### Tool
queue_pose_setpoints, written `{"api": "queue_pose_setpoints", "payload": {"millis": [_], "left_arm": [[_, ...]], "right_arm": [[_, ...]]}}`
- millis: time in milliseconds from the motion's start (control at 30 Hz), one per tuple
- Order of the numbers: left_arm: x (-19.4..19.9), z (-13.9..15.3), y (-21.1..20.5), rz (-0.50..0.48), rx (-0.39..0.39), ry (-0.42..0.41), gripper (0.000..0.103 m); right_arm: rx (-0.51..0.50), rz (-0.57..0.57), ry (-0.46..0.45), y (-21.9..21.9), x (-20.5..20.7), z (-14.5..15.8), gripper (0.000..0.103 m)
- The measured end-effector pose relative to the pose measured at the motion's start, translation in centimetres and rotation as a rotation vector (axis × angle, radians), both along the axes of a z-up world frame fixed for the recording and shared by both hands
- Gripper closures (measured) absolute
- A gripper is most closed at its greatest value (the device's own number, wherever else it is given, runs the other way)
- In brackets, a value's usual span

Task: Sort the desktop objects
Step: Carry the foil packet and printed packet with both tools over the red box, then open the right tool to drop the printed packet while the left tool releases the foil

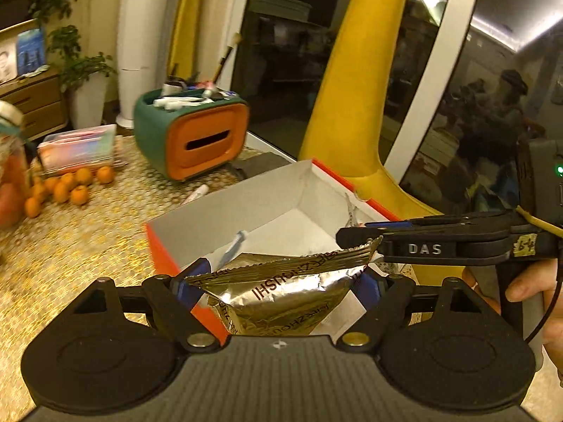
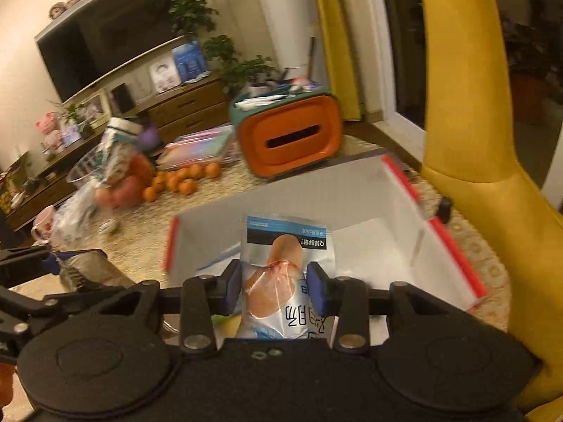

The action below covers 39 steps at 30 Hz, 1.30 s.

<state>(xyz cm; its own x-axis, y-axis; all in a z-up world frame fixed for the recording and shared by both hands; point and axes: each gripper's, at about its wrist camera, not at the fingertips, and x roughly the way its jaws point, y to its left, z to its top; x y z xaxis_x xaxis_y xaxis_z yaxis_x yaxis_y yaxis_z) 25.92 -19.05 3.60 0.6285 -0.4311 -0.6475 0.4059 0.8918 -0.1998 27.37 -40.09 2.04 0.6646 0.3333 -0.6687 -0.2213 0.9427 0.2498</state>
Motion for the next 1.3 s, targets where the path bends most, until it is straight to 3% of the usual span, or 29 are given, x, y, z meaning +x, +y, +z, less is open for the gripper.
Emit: {"api": "queue_pose_setpoints", "payload": {"millis": [467,1000,1300], "left_arm": [[5.0,-4.7,-5.6,-0.03,0.102,0.06,0.019],[7.1,-7.7,-6.3,-0.031,0.118,0.129,0.018],[7.7,-8.4,-5.6,-0.025,0.087,0.164,0.018]], "right_arm": [[-0.069,-0.06,0.072,-1.3,5.4,-4.0,0.065],[-0.103,-0.072,0.134,-2.0,6.5,-6.7,0.065],[-0.11,-0.074,0.145,-1.7,6.8,-7.3,0.061]]}}
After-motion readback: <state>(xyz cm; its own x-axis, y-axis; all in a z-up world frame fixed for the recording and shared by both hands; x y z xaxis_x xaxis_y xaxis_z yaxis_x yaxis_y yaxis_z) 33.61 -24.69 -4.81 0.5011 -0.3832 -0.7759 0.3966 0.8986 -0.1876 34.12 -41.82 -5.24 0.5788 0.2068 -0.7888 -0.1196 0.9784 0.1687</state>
